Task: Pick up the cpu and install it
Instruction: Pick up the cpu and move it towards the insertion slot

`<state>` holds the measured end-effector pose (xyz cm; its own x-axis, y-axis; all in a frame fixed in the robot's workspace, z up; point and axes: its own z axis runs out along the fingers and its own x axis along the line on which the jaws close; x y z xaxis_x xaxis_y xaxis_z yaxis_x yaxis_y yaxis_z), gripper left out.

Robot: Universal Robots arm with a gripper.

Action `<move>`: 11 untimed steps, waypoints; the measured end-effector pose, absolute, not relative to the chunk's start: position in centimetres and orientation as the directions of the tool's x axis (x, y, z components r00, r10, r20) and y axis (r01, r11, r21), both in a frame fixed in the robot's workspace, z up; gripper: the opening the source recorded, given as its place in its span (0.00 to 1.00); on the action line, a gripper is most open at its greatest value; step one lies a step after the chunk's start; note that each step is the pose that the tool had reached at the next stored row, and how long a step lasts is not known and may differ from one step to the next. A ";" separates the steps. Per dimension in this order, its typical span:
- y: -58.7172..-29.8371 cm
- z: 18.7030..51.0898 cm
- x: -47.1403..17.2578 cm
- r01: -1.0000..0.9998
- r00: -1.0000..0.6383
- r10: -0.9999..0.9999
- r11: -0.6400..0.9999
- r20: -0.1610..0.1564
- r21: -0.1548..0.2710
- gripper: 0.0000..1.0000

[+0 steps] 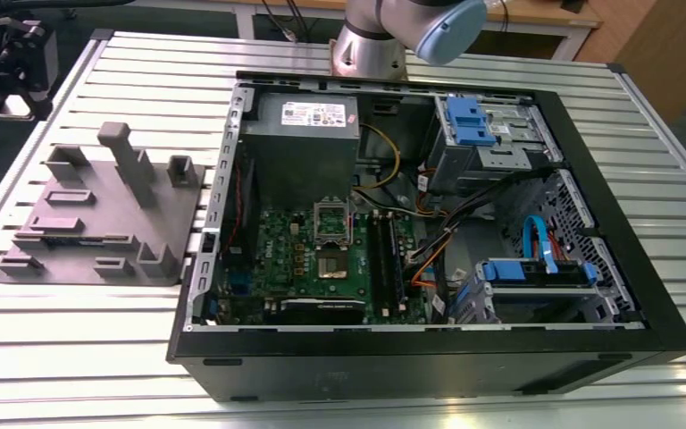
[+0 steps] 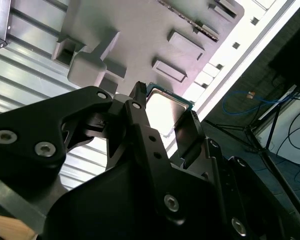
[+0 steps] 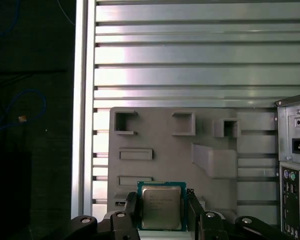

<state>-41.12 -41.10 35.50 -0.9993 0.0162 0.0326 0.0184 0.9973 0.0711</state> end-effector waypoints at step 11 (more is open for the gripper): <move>-41.1 35.5 -41.0 0.018 -0.999 0.016 0.997 0.028 0.071 0.47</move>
